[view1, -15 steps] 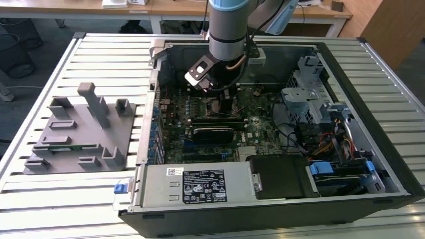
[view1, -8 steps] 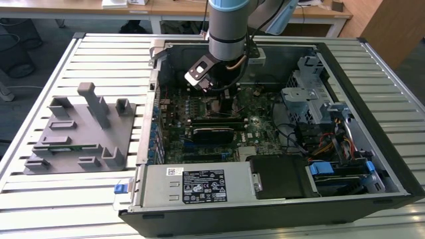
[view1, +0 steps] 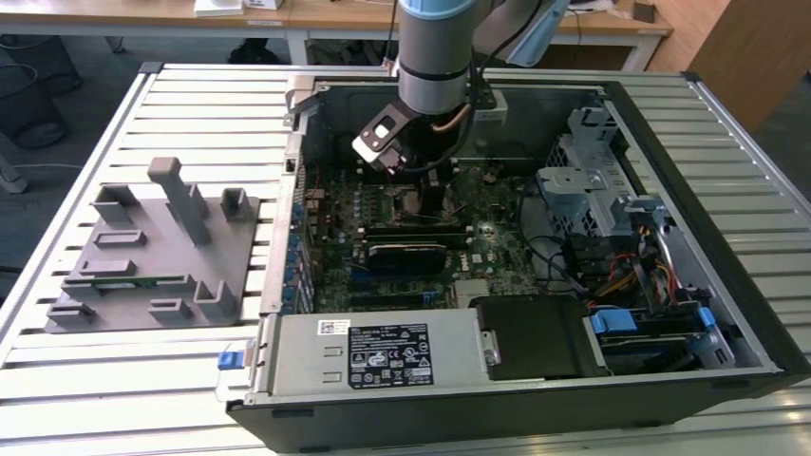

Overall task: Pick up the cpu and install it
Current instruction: 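Place the cpu into insertion slot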

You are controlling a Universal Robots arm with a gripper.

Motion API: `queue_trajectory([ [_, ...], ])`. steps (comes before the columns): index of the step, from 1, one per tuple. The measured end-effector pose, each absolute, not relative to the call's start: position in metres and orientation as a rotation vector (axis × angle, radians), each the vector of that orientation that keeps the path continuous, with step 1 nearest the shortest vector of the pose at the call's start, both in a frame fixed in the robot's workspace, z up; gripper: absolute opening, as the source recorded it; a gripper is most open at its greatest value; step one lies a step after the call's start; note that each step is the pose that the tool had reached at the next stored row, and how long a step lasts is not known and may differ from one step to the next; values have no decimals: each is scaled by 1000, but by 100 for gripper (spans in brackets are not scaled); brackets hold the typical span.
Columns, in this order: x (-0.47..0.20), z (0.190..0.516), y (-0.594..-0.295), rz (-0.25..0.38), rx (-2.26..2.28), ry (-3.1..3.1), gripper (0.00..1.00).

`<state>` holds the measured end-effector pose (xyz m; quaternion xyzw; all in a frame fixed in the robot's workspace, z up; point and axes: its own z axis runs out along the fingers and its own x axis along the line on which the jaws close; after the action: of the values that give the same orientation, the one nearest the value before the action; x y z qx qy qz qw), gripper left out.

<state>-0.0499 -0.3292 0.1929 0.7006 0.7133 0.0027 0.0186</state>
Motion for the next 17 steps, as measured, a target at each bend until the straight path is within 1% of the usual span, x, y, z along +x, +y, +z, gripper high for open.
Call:
queue_trajectory([
  [7, -50, 201, -329, 8, 2175, 2215, 69],
  [8, -50, 202, -329, 9, 2175, 2215, 67],
  [10, -50, 205, -329, 8, 2175, 2215, 55],
  [11, -50, 206, -329, 8, 2175, 2215, 55],
  [12, -50, 207, -329, 8, 2175, 2215, 49],
  [13, -50, 208, -329, 8, 2175, 2215, 49],
  [16, -50, 209, -329, 8, 2175, 2215, 32],
  [17, -50, 210, -329, 8, 2176, 2215, 32],
])
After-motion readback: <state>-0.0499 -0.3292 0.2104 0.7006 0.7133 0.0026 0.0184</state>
